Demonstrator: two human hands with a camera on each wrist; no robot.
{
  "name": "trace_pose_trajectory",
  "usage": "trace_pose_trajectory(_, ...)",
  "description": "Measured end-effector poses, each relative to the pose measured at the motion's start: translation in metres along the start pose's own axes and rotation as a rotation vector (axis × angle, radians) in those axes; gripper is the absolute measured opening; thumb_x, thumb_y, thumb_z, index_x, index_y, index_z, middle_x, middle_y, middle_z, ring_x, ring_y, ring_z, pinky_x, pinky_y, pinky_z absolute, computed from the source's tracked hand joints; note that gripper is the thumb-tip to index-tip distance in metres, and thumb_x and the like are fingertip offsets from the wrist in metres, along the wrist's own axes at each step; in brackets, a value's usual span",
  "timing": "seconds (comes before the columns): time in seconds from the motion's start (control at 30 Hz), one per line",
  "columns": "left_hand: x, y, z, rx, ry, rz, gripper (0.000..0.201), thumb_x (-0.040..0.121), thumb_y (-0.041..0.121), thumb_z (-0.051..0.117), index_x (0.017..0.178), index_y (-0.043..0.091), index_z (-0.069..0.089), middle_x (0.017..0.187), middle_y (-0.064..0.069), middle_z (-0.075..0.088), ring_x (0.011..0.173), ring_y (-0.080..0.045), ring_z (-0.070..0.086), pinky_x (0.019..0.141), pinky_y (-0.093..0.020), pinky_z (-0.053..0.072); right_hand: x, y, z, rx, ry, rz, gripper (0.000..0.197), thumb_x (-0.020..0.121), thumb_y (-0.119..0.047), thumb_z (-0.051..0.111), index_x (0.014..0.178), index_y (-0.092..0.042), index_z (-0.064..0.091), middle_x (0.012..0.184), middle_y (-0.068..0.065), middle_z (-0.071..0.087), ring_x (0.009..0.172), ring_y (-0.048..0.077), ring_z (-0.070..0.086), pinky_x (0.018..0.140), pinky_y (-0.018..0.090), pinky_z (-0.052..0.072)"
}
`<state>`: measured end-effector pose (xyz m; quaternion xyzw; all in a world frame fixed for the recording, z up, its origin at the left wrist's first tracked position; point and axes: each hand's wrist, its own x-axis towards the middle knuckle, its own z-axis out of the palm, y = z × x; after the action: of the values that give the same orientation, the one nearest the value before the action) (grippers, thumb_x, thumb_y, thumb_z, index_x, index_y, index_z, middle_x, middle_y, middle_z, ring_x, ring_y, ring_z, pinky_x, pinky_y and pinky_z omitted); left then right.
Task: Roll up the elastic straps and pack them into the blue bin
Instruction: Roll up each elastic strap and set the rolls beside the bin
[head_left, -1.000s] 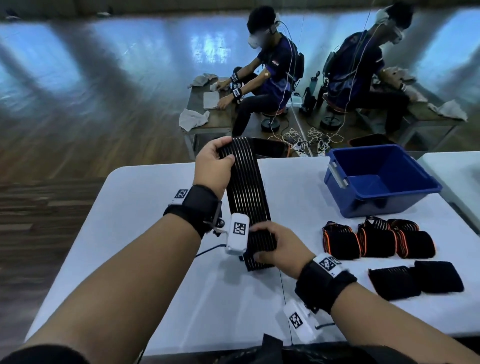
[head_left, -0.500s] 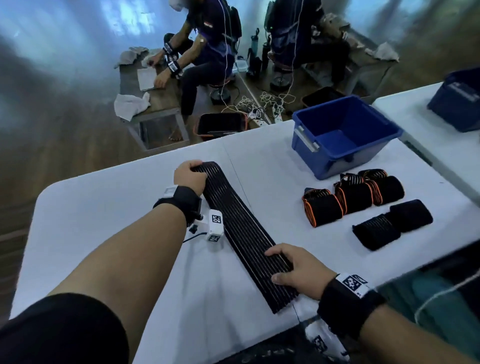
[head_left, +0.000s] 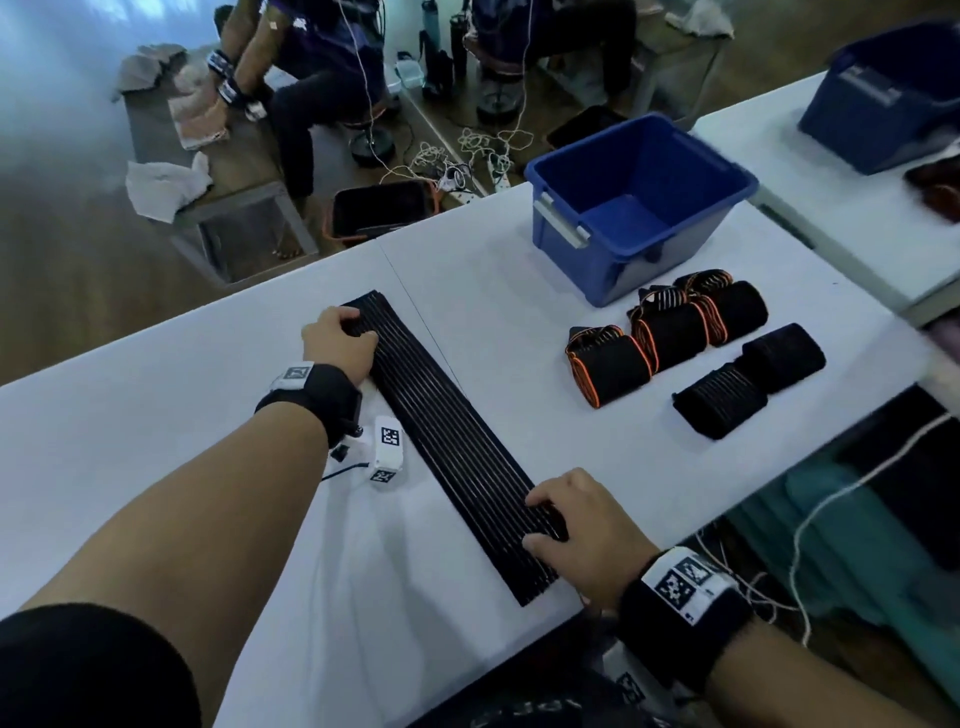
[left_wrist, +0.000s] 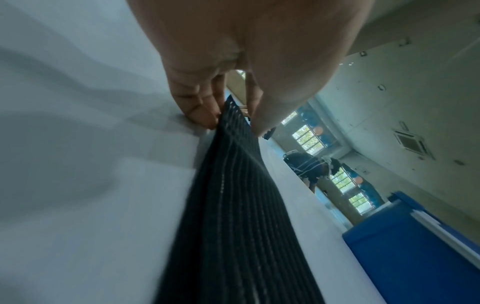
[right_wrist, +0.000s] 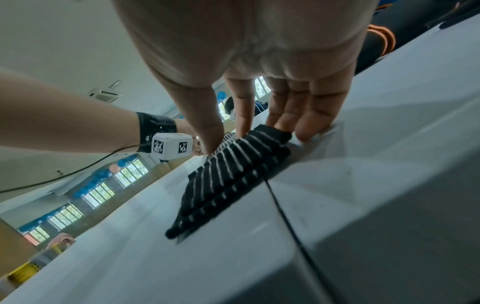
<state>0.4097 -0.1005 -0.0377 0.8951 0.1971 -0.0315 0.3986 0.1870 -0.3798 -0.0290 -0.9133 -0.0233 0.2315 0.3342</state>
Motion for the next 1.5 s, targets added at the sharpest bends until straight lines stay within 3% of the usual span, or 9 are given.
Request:
trace_pose_trajectory(0.13, -0.044, -0.003, -0.005, 0.016, -0.011, -0.041, 0.042, 0.09, 0.03, 0.064, 0.129, 0.019, 0.053, 0.134, -0.012, 0.051, 0.105, -0.028, 0.059, 0.089, -0.03, 0.042, 0.01, -0.006, -0.013, 0.052, -0.017, 0.021, 0.034, 0.091, -0.038, 0.064, 0.123, -0.029, 0.056, 0.121, -0.007, 0.047, 0.111, 0.01, 0.055, 0.099, 0.026, 0.046)
trace_pose_trajectory(0.3, -0.13, -0.029, 0.003, -0.146, -0.16, -0.133, 0.019, 0.081, 0.035, 0.06, 0.099, 0.033, 0.057, 0.09, -0.001, 0.068, 0.087, -0.027, 0.07, 0.084, -0.051, 0.06, 0.03, -0.012, -0.028, 0.085, -0.023, 0.005, 0.027, 0.092, -0.029, 0.062, 0.118, -0.025, 0.059, 0.118, -0.004, 0.056, 0.1, 0.009, 0.058, 0.091, 0.023, 0.045)
trace_pose_trajectory(0.53, -0.229, -0.029, 0.029, -0.277, -0.218, -0.239, 0.011, 0.091, 0.021, 0.063, 0.101, 0.024, 0.058, 0.08, -0.005, 0.07, 0.069, -0.024, 0.072, 0.074, -0.049, 0.063, 0.049, -0.015, -0.028, 0.111, -0.078, -0.029, 0.019, 0.09, -0.018, 0.061, 0.109, -0.021, 0.063, 0.102, -0.004, 0.065, 0.095, 0.013, 0.06, 0.083, 0.023, 0.045)
trace_pose_trajectory(0.73, -0.252, -0.021, 0.035, -0.369, -0.109, -0.263, 0.012, 0.091, 0.018, 0.063, 0.102, 0.023, 0.06, 0.087, 0.0, 0.064, 0.078, -0.025, 0.073, 0.077, -0.051, 0.062, 0.047, -0.011, -0.035, 0.195, -0.191, -0.074, 0.019, 0.081, -0.019, 0.062, 0.098, -0.027, 0.065, 0.1, -0.004, 0.065, 0.095, 0.018, 0.065, 0.092, 0.044, 0.055)
trace_pose_trajectory(0.8, -0.258, -0.025, 0.033, -0.251, -0.079, -0.168, 0.01, 0.089, 0.027, 0.066, 0.098, 0.029, 0.062, 0.093, 0.005, 0.064, 0.082, -0.02, 0.07, 0.081, -0.042, 0.06, 0.045, -0.005, -0.04, 0.19, -0.217, -0.103, 0.018, 0.078, -0.022, 0.063, 0.095, -0.029, 0.063, 0.101, -0.004, 0.065, 0.093, 0.018, 0.064, 0.091, 0.048, 0.055)
trace_pose_trajectory(0.93, -0.286, -0.026, 0.033, 0.079, -0.088, 0.123, 0.016, 0.083, 0.035, 0.078, 0.092, 0.031, 0.065, 0.099, 0.011, 0.06, 0.081, -0.005, 0.061, 0.075, -0.019, 0.047, 0.034, 0.007, -0.046, -0.149, -0.265, -0.314, 0.028, 0.081, -0.029, 0.075, 0.104, -0.025, 0.061, 0.102, -0.006, 0.056, 0.085, 0.01, 0.055, 0.08, 0.024, 0.044)
trace_pose_trajectory(1.1, -0.311, -0.034, 0.049, 0.339, -0.28, 0.305, 0.056, 0.072, 0.04, 0.086, 0.12, 0.015, 0.069, 0.121, -0.001, 0.061, 0.109, -0.02, 0.057, 0.098, -0.035, 0.048, 0.022, 0.012, -0.035, -0.502, -0.377, -0.553, 0.056, 0.074, -0.04, 0.08, 0.123, -0.021, 0.058, 0.12, -0.002, 0.05, 0.108, 0.017, 0.051, 0.096, 0.034, 0.047)
trace_pose_trajectory(1.33, -0.325, -0.036, 0.057, 0.45, -0.203, 0.435, 0.057, 0.073, 0.031, 0.081, 0.124, 0.011, 0.066, 0.116, -0.005, 0.064, 0.101, -0.026, 0.058, 0.09, -0.037, 0.053, 0.015, 0.019, -0.029, -0.64, -0.344, -0.714, 0.05, 0.079, -0.042, 0.072, 0.118, -0.015, 0.059, 0.119, 0.002, 0.045, 0.105, 0.021, 0.046, 0.092, 0.036, 0.049)
trace_pose_trajectory(1.5, -0.328, -0.038, 0.063, 0.403, -0.127, 0.488, 0.053, 0.08, 0.035, 0.056, 0.123, 0.005, 0.067, 0.11, -0.008, 0.07, 0.094, -0.028, 0.064, 0.087, -0.036, 0.055, 0.011, 0.022, -0.025, -0.602, -0.312, -0.71, 0.034, 0.08, -0.034, 0.058, 0.107, -0.013, 0.062, 0.107, 0.002, 0.047, 0.095, 0.021, 0.047, 0.084, 0.036, 0.05)
